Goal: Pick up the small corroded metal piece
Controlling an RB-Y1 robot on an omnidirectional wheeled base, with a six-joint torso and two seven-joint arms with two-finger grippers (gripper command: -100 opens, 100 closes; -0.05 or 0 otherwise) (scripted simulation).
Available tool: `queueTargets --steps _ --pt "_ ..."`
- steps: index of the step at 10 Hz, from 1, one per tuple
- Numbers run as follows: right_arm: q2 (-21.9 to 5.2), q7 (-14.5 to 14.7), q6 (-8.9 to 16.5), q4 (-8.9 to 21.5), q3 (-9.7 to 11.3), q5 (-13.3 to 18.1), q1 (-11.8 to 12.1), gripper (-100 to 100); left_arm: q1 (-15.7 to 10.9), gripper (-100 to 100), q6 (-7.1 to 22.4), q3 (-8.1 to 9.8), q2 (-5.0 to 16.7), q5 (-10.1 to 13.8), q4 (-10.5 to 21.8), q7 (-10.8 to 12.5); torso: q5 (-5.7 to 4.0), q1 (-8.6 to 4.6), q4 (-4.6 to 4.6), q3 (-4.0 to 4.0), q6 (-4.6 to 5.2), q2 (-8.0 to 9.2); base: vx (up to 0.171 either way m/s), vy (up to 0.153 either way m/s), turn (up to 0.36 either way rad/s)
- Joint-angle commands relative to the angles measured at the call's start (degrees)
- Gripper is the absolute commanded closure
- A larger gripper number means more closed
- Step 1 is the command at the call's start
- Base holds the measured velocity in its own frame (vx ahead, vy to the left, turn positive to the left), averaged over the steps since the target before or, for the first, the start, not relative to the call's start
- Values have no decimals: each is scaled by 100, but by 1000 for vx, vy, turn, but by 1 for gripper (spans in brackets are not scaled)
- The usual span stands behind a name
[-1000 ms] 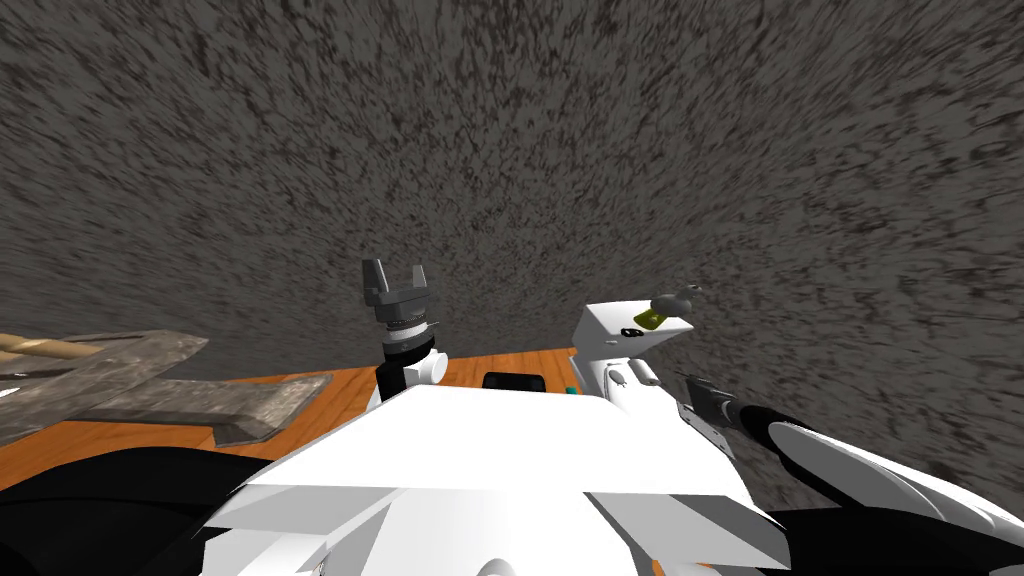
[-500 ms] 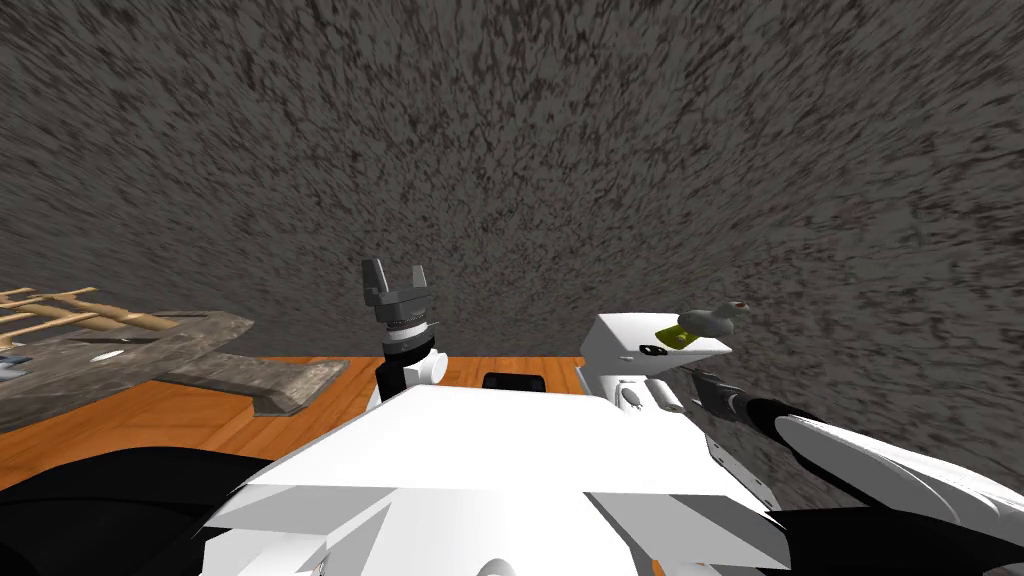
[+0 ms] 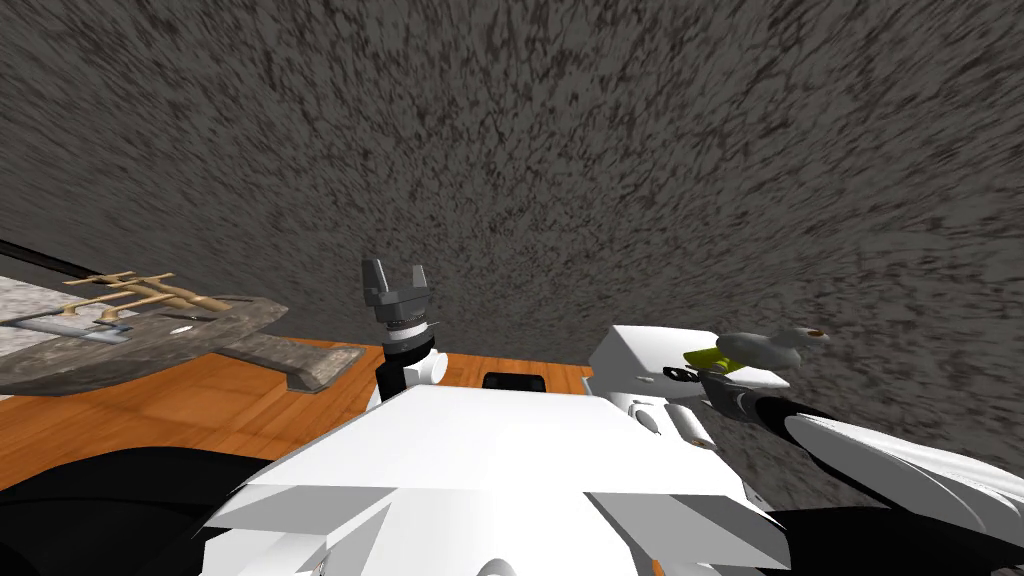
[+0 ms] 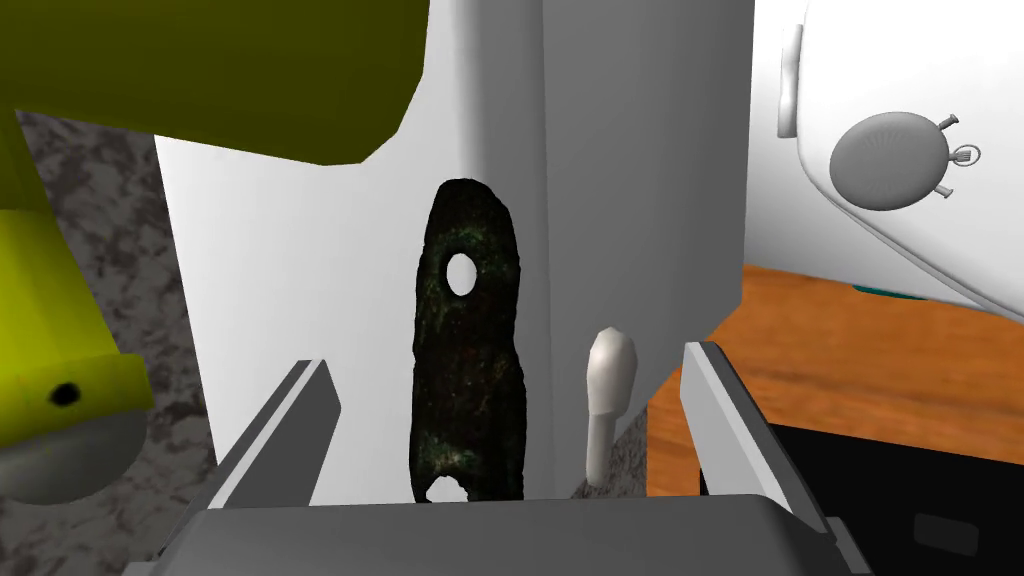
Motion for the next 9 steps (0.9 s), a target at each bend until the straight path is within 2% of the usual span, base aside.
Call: queueTargets --steps 1,2,3,4,7,8,9 --pt "-22 15 -57 30 150 148 46 -100 0 0 0 0 0 0 0 0 0 0 0 0 0 0 117 -40 290" --pt "-24 -16 -26 -2 53 114 63 -100 1 0 0 0 0 0 0 0 -2 -8 -3 -7 3 -11 53 -26 56" --pt "-27 -24 -34 -4 58 130 68 0 1 0 0 1 0 0 0 0 -2 -3 0 2 9 6 10 -5 -6" --pt "80 -6 -56 161 93 74 3 -100 0 0 0 0 0 0 0 0 0 4 4 12 10 22 -38 -14 200" --pt "295 28 -101 491 166 -36 -124 -100 -2 0 0 0 0 0 0 0 0 6 15 39 5 69 -100 -9 263" --pt "295 28 -101 491 166 -36 -124 -100 -1 0 0 0 0 0 0 0 0 3 17 41 7 70 -63 -10 28" --pt "402 45 -124 655 202 -91 -188 -100 0 0 0 1 0 0 0 0 -1 2 15 36 12 62 -73 -3 201"
